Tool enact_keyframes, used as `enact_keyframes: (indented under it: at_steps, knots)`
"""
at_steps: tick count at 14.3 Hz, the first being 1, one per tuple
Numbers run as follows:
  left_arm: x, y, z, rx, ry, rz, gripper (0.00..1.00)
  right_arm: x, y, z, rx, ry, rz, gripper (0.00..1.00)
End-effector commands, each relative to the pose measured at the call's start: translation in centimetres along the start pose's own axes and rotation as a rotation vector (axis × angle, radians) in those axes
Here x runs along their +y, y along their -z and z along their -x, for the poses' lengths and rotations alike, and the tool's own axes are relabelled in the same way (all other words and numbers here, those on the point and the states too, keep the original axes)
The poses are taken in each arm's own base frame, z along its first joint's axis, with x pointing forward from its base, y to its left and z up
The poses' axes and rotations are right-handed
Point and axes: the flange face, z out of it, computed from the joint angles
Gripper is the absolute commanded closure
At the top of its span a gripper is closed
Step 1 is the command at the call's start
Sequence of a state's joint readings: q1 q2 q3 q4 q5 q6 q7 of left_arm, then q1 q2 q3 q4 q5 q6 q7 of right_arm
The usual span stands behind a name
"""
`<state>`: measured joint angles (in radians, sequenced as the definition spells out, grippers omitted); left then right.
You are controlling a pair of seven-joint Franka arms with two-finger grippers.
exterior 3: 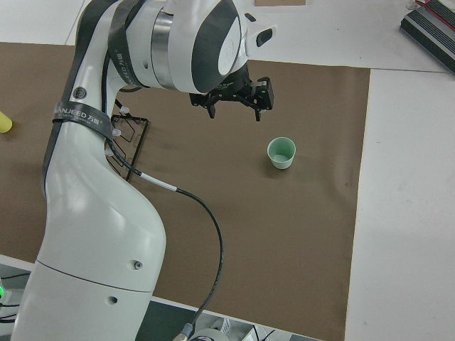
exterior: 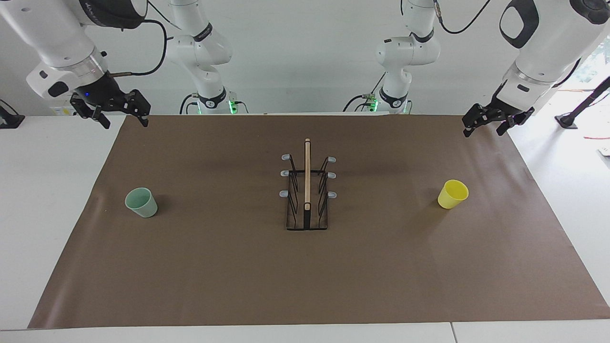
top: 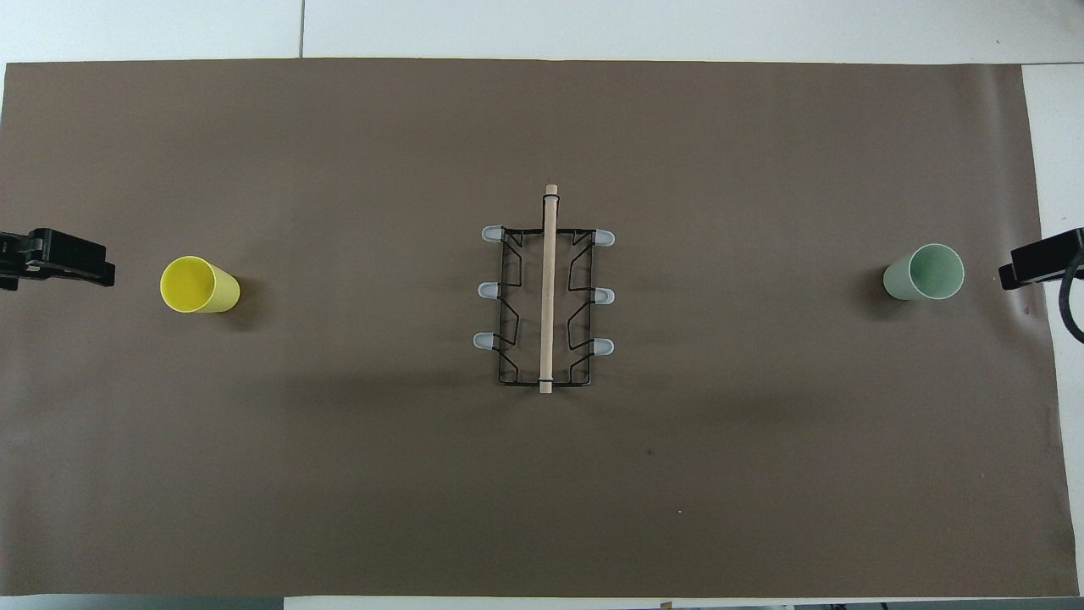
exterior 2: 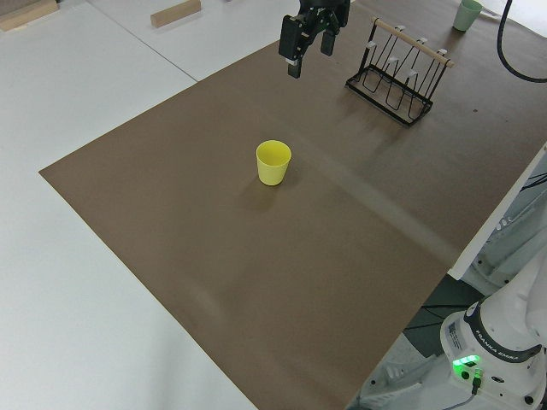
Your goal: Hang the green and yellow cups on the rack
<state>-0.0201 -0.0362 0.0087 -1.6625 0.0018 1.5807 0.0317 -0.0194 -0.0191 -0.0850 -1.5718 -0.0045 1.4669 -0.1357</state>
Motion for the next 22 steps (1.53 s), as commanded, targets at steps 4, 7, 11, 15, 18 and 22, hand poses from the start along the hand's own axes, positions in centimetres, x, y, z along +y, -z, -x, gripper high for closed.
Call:
enact_keyframes:
  at_steps: [4,7,11,15,18,22]
  knots:
    - [-0.2,0.0,0.5,0.005,0.017,-0.014,0.00,-0.4,0.3,-0.1,0.012,-0.007,-0.009,0.00]
    - [-0.6,-0.6,1.3,-0.034,0.175,-0.007,0.00,-0.4,0.3,0.0,0.012,-0.007,-0.010,0.00]
    - [-2.0,-1.6,2.0,-0.049,0.433,0.087,0.00,-0.2,0.0,0.2,0.004,-0.011,-0.020,0.00]
    - [-2.3,-1.6,2.1,-0.049,0.442,0.089,0.00,-0.1,-0.3,0.4,-0.010,-0.011,-0.022,0.00]
    - [-2.8,-2.2,2.1,-0.075,0.513,0.137,0.00,-0.7,-0.6,0.8,-0.047,-0.002,-0.031,0.00]
    - [-4.5,-3.3,2.0,-0.109,0.734,0.242,0.00,0.5,-1.2,0.8,-0.058,-0.019,0.006,0.00]
